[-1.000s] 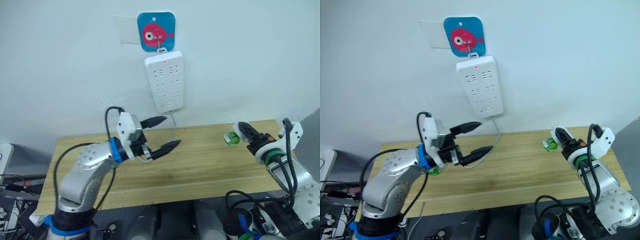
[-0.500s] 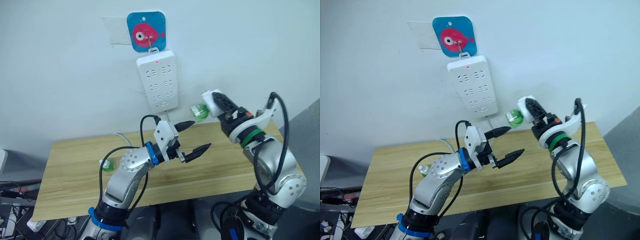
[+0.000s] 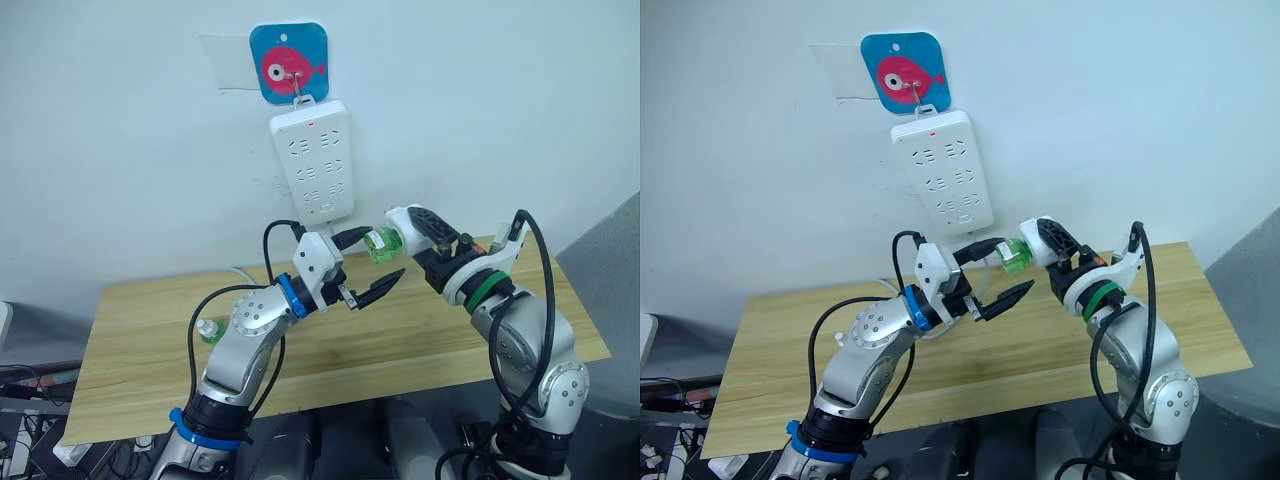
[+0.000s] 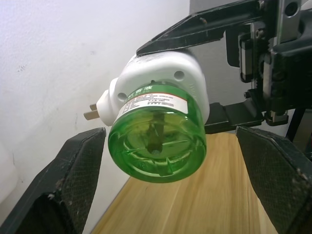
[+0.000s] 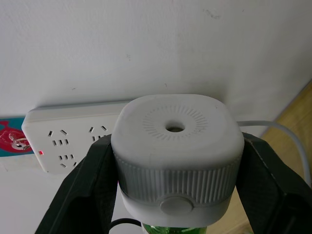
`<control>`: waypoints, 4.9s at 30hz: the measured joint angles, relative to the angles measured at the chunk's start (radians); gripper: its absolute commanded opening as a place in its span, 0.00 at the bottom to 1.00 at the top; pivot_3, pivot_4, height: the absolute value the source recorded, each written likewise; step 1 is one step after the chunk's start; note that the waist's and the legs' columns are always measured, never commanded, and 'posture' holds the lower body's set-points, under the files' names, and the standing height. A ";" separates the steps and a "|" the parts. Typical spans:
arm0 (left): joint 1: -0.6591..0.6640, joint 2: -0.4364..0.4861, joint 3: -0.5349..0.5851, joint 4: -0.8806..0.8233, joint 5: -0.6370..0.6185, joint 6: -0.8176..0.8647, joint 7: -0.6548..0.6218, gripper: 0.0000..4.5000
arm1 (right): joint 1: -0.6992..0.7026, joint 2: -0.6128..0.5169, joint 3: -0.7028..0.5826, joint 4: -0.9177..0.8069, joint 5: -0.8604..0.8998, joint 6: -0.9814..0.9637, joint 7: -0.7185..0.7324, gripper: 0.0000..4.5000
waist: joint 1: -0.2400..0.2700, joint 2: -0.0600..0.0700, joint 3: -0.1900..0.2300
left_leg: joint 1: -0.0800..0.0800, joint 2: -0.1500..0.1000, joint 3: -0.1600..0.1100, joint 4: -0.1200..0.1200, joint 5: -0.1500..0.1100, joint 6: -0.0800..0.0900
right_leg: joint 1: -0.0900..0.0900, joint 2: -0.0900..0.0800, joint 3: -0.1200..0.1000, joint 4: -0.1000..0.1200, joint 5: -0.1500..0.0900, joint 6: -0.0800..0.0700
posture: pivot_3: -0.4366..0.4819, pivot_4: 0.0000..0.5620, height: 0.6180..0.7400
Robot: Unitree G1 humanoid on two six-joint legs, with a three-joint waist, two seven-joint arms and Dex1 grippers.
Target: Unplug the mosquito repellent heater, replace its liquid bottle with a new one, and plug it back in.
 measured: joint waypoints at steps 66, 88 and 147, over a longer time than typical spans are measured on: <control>-0.141 0.106 -0.042 0.230 0.047 -0.378 -0.388 0.50 | -0.417 -0.808 0.212 0.902 0.111 0.966 1.126 1.00 | 0.030 -0.001 0.000 | -0.005 -0.001 0.007 0.015 -0.004 0.008 | 0.003 -0.001 0.003 -0.003 0.006 0.007 | 0.39 0.38 1.00; -0.149 0.087 -0.044 0.231 -0.051 -0.183 -0.370 0.50 | -0.421 -0.834 0.216 0.915 0.058 0.957 1.162 0.66 | 0.035 -0.001 0.000 | -0.006 -0.002 0.007 0.016 -0.004 0.008 | 0.002 -0.002 0.002 -0.003 0.007 0.007 | 0.36 0.41 1.00; -0.168 0.130 -0.046 0.393 0.309 -0.965 -0.185 0.99 | -0.463 -0.757 0.092 0.937 -0.317 1.075 1.447 0.66 | 0.055 -0.004 0.001 | -0.011 -0.001 0.009 0.017 -0.004 0.009 | 0.001 -0.002 0.003 -0.014 0.016 0.010 | 0.37 0.44 1.00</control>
